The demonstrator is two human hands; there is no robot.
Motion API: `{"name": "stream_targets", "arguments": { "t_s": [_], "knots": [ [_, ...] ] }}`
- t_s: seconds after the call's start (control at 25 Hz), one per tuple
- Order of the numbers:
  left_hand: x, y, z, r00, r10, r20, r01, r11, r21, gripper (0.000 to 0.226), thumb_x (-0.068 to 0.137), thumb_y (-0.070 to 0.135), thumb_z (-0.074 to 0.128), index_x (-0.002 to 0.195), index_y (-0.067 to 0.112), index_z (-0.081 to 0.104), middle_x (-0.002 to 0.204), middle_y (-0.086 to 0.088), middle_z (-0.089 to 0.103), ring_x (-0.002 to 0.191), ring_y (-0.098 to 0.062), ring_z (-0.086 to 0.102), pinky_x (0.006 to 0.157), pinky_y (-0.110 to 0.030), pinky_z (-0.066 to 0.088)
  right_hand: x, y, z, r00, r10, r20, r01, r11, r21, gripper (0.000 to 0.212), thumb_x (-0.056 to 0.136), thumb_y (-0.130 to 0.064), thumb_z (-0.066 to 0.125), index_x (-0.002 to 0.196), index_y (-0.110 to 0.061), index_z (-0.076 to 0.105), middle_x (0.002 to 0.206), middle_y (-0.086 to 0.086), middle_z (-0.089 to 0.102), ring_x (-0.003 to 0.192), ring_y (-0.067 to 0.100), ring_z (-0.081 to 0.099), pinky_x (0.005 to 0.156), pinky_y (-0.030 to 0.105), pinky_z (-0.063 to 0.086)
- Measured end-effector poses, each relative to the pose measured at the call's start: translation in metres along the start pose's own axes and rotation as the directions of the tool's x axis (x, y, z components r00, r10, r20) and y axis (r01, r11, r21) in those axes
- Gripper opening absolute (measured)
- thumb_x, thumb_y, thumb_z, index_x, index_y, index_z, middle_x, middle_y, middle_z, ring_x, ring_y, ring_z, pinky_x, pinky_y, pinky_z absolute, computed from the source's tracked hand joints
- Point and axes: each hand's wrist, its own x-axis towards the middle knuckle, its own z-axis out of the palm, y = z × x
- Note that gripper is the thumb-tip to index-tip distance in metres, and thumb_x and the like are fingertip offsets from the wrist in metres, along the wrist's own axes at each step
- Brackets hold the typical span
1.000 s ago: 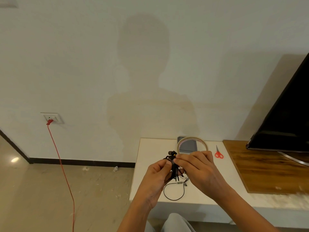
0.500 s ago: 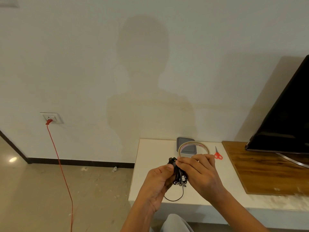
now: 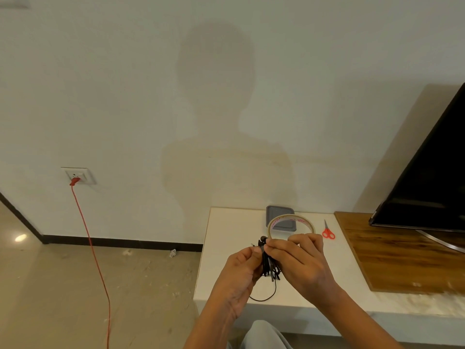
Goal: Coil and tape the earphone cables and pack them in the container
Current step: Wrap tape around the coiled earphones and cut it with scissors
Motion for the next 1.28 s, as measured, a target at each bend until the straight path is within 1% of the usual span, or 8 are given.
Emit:
{"name": "stream_targets", "arguments": {
  "t_s": [0.16, 0.32, 0.52, 0.64, 0.8, 0.92, 1.08, 1.28],
  "knots": [
    [0.000, -0.001, 0.002, 0.999, 0.047, 0.018, -0.048, 0.996, 0.079, 0.030, 0.100, 0.020, 0.042, 0.104, 0.006, 0.068, 0.083, -0.007, 0.072, 0.077, -0.013, 0.066, 0.074, -0.022, 0.053, -0.001, -0.004, 0.001, 0.999, 0.032, -0.029, -0.031, 0.999, 0.019, 0.018, 0.091, -0.026, 0.060, 0.104, -0.015, 0.066, 0.101, 0.001, 0.075, 0.090, 0.015, 0.056, 0.080, 0.030, 0.037],
    [-0.001, -0.002, 0.002, 0.993, 0.115, 0.024, -0.117, 0.961, 0.249, 0.032, 0.101, 0.026, 0.039, 0.103, 0.010, 0.068, 0.081, -0.006, 0.070, 0.077, -0.013, 0.065, 0.078, -0.024, 0.054, -0.004, -0.004, -0.001, 0.997, 0.053, -0.055, -0.051, 0.998, 0.045, 0.023, 0.086, -0.026, 0.067, 0.107, -0.019, 0.062, 0.103, -0.003, 0.074, 0.091, 0.013, 0.056, 0.080, 0.029, 0.038],
    [-0.003, -0.003, 0.008, 0.979, 0.196, -0.048, -0.167, 0.923, 0.347, 0.033, 0.101, 0.028, 0.040, 0.099, 0.010, 0.067, 0.074, -0.002, 0.070, 0.064, -0.006, 0.066, 0.065, -0.018, 0.053, -0.004, -0.004, 0.001, 0.994, 0.091, -0.061, -0.083, 0.988, 0.127, 0.021, 0.087, -0.028, 0.067, 0.106, -0.022, 0.063, 0.115, -0.011, 0.063, 0.090, 0.009, 0.057, 0.079, 0.027, 0.037],
    [-0.004, -0.002, 0.010, 0.978, 0.187, -0.087, -0.157, 0.949, 0.275, 0.031, 0.100, 0.024, 0.042, 0.096, 0.007, 0.069, 0.080, -0.009, 0.074, 0.071, -0.013, 0.070, 0.066, -0.018, 0.053, -0.007, -0.001, 0.001, 0.992, 0.106, -0.066, -0.099, 0.990, 0.104, 0.018, 0.088, -0.028, 0.064, 0.105, -0.022, 0.062, 0.107, -0.008, 0.070, 0.089, 0.010, 0.057, 0.078, 0.028, 0.038],
    [-0.008, 0.004, 0.012, 0.993, 0.069, -0.098, -0.059, 0.993, 0.099, 0.032, 0.099, 0.019, 0.046, 0.089, 0.008, 0.075, 0.085, -0.013, 0.076, 0.081, -0.021, 0.072, 0.077, -0.025, 0.054, -0.010, 0.003, 0.001, 0.991, 0.100, -0.084, -0.098, 0.995, 0.031, 0.016, 0.088, -0.028, 0.064, 0.102, -0.020, 0.064, 0.097, -0.004, 0.075, 0.086, 0.011, 0.055, 0.077, 0.028, 0.037],
    [-0.010, 0.006, 0.010, 0.992, -0.059, -0.111, 0.065, 0.997, 0.048, 0.023, 0.092, 0.020, 0.060, 0.083, 0.003, 0.073, 0.084, -0.011, 0.075, 0.073, -0.017, 0.068, 0.080, -0.027, 0.053, -0.010, 0.009, 0.001, 0.997, 0.041, -0.061, -0.040, 0.999, 0.010, 0.020, 0.086, -0.028, 0.067, 0.103, -0.019, 0.064, 0.098, -0.003, 0.075, 0.085, 0.012, 0.055, 0.078, 0.028, 0.037],
    [-0.008, 0.006, 0.005, 0.966, -0.237, -0.102, 0.227, 0.969, -0.101, 0.012, 0.087, 0.016, 0.066, 0.082, 0.006, 0.069, 0.077, -0.008, 0.072, 0.066, -0.014, 0.064, 0.072, -0.027, 0.048, -0.008, 0.016, 0.002, 0.999, -0.036, -0.032, 0.036, 0.999, 0.004, 0.025, 0.084, -0.030, 0.069, 0.107, -0.021, 0.062, 0.098, -0.004, 0.075, 0.085, 0.011, 0.056, 0.077, 0.027, 0.038],
    [-0.010, 0.007, 0.005, 0.968, -0.248, -0.046, 0.233, 0.949, -0.210, 0.011, 0.086, 0.011, 0.064, 0.082, 0.006, 0.074, 0.078, -0.010, 0.074, 0.062, -0.015, 0.069, 0.075, -0.028, 0.051, -0.006, 0.017, 0.000, 0.998, -0.049, -0.031, 0.049, 0.999, 0.010, 0.026, 0.083, -0.030, 0.072, 0.105, -0.021, 0.063, 0.097, -0.004, 0.075, 0.084, 0.010, 0.056, 0.078, 0.027, 0.038]
  ]
}}
